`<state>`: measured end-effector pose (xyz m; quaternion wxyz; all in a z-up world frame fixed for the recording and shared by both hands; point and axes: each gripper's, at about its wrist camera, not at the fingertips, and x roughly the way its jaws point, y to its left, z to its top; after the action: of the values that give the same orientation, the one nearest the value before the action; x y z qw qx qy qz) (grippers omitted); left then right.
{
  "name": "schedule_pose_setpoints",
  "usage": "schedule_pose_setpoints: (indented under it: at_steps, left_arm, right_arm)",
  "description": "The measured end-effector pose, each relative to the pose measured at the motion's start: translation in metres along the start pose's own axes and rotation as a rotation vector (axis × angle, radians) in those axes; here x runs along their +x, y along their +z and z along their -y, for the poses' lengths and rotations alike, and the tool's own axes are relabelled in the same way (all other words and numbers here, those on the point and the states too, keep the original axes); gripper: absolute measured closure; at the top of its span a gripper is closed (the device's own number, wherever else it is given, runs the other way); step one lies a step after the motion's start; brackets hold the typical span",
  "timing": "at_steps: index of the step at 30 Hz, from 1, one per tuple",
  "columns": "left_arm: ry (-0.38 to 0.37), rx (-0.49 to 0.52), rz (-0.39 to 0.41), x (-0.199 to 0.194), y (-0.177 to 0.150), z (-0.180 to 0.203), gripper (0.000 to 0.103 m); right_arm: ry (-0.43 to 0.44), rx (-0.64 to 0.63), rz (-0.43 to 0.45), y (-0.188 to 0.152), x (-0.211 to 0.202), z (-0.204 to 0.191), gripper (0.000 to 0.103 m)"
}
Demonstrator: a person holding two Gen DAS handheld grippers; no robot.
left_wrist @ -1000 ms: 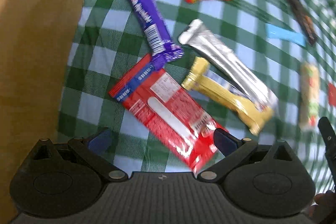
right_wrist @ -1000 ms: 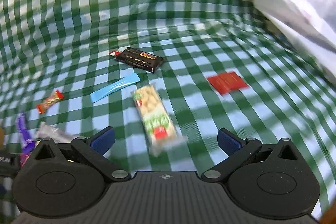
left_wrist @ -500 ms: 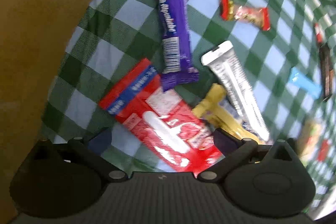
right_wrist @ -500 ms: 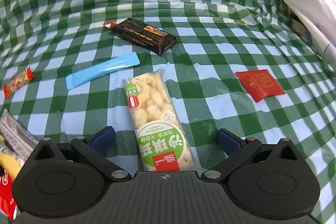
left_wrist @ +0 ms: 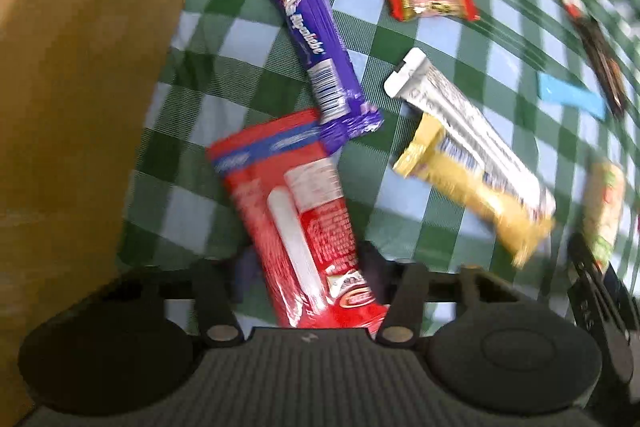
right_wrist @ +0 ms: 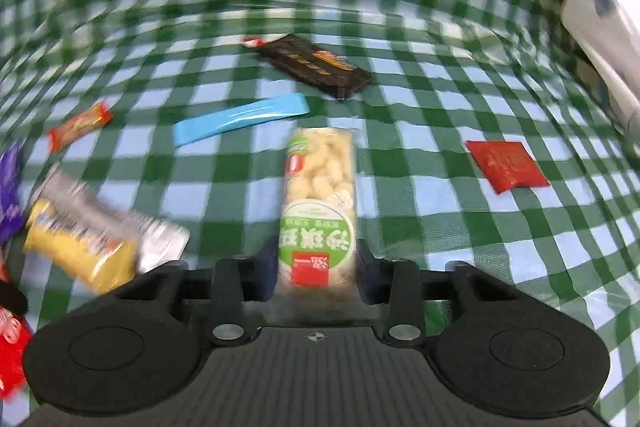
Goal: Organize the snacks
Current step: 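Grasp the red wafer pack with the left tool while the right tool grasps the cracker pack, then carry the red wafer pack and cracker pack over the box with both tools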
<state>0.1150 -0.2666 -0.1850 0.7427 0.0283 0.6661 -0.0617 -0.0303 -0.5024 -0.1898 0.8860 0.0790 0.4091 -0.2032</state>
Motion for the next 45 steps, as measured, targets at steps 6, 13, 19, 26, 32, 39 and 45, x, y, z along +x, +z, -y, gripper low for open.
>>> schedule_pose_setpoints:
  at_steps: [6, 13, 19, 26, 32, 39, 45]
  left_arm:
    - [-0.029, 0.128, 0.070, -0.014, -0.039, -0.022, 0.060]
    - [-0.101, 0.240, 0.159, -0.048, -0.087, -0.029, 0.060]
    - [-0.185, 0.328, 0.308, -0.108, -0.116, -0.053, 0.060]
    - [-0.241, 0.358, 0.418, -0.157, -0.147, -0.086, 0.060]
    - [-0.256, 0.358, 0.475, -0.180, -0.161, -0.103, 0.060]
    - [-0.292, 0.384, 0.527, -0.200, -0.176, -0.119, 0.060]
    - [-0.284, 0.401, 0.563, -0.208, -0.184, -0.126, 0.060]
  right_arm:
    - [-0.001, 0.032, 0.007, -0.023, -0.039, -0.013, 0.064]
    - [-0.026, 0.131, 0.027, -0.044, -0.086, -0.016, 0.064]
    - [-0.008, 0.226, 0.060, -0.056, -0.135, -0.028, 0.064]
    - [0.055, 0.219, 0.114, -0.064, -0.192, -0.062, 0.064]
    - [0.103, 0.186, 0.142, -0.067, -0.225, -0.094, 0.064]
    - [0.111, 0.186, 0.172, -0.074, -0.249, -0.108, 0.064]
    - [0.130, 0.196, 0.170, -0.080, -0.256, -0.107, 0.064]
